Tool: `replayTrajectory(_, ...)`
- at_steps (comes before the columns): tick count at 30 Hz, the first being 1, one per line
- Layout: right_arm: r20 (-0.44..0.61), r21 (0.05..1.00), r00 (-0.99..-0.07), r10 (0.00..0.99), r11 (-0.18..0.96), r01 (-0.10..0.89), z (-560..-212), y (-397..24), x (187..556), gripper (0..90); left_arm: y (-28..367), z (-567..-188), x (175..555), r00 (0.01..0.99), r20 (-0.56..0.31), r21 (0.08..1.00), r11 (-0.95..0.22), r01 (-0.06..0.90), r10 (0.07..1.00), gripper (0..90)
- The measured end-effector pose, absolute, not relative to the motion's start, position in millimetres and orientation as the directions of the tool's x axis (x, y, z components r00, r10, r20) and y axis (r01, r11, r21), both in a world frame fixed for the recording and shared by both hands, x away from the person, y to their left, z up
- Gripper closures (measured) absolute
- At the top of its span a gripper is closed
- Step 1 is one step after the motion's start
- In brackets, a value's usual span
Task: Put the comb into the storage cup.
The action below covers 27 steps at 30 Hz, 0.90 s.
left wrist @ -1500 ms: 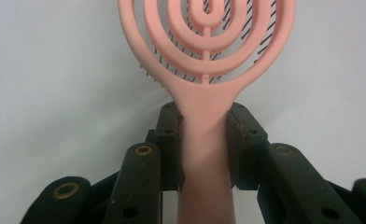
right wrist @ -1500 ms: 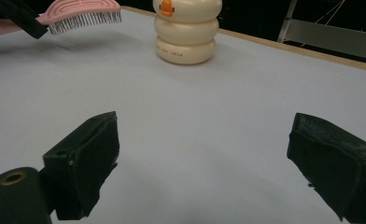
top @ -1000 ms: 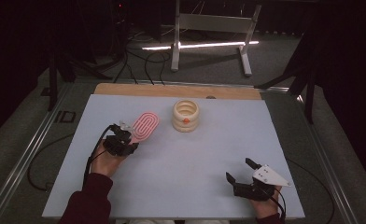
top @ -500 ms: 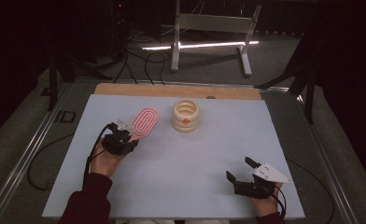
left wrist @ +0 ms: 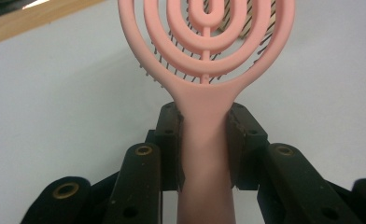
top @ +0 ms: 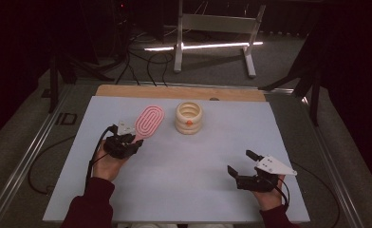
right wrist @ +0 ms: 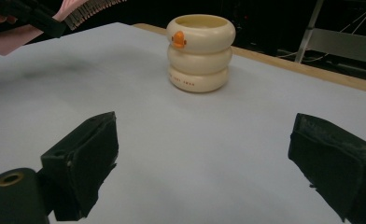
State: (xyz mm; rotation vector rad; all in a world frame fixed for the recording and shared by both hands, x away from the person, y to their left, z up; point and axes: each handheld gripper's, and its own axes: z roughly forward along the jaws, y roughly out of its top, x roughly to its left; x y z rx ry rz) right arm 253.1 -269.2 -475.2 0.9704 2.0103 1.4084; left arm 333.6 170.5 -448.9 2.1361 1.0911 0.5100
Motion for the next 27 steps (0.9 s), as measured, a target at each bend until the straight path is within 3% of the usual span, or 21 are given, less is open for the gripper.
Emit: replayTrajectory(27, 0.004, 0.942, -0.667, 0.745, 0.222, 0.253, -448, -247, 285, 8.1, 154, -442, 329, 0.604, 0.056, 0.778, -0.414, 0.473, 0.795, 70.0)
